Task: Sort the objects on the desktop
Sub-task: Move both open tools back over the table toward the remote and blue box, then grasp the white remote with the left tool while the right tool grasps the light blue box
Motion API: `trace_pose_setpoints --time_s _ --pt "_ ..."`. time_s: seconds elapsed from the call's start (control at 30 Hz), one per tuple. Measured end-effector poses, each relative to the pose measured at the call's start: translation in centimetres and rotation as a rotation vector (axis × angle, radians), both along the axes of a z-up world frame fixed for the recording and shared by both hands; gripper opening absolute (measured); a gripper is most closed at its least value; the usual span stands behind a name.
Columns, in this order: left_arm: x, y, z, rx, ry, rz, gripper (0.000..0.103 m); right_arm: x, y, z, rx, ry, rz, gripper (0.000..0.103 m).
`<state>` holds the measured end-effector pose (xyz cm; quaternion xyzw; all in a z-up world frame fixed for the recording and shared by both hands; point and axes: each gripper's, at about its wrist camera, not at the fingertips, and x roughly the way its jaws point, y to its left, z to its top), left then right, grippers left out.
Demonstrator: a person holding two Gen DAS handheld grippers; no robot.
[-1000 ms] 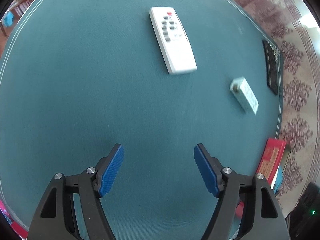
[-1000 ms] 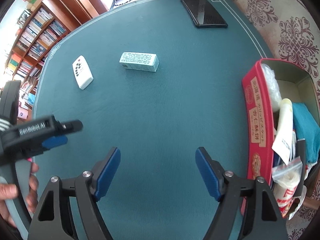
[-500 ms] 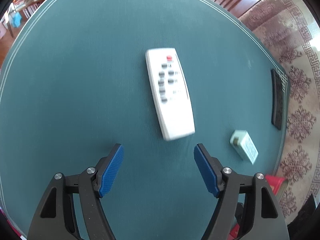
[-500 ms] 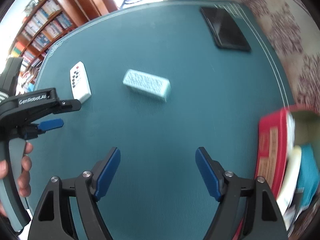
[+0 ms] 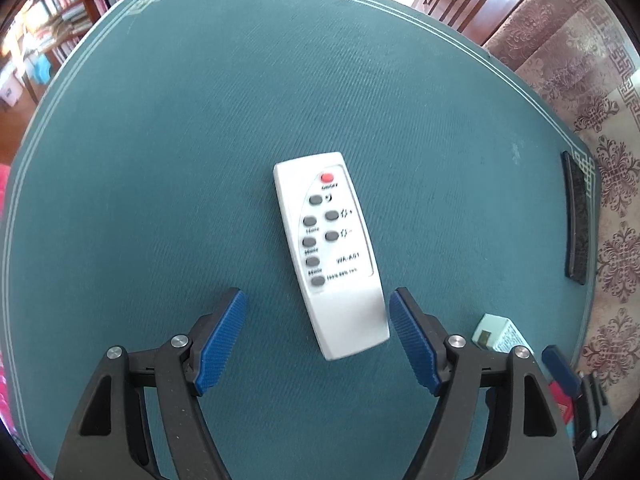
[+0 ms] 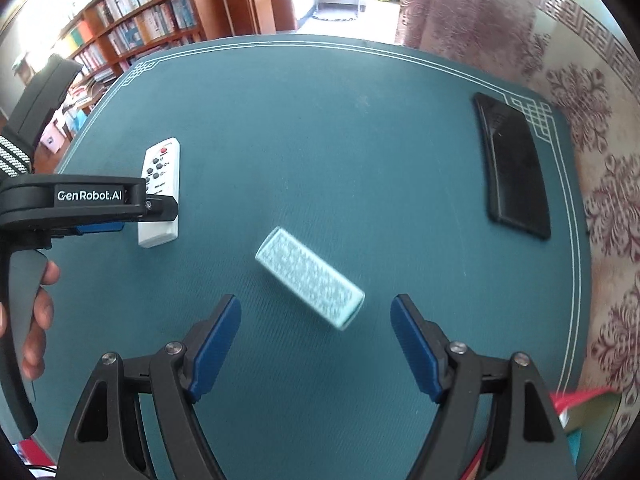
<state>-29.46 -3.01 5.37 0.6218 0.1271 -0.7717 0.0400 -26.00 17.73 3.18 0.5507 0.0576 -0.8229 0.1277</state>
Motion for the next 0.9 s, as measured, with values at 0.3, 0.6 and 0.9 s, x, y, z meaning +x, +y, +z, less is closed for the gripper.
trace_pose_setpoints --time_s 0.3,0.6,0.9 --pt "-0.2 1.7 -0.1 -0.078 0.033 -0.033 0.084 -1.2 -1.0 -0.8 -0.002 -0.006 0.028 0.081" --pt "0.7 2.4 -0.4 -0.153 0.082 -0.119 0.082 -2.0 -1.6 -1.4 0.021 -0.011 0.045 0.081" --pt "2.4 0.8 0.2 -0.118 0.115 -0.16 0.043 -2.7 -2.1 -2.9 0.06 -0.059 0.052 0.075"
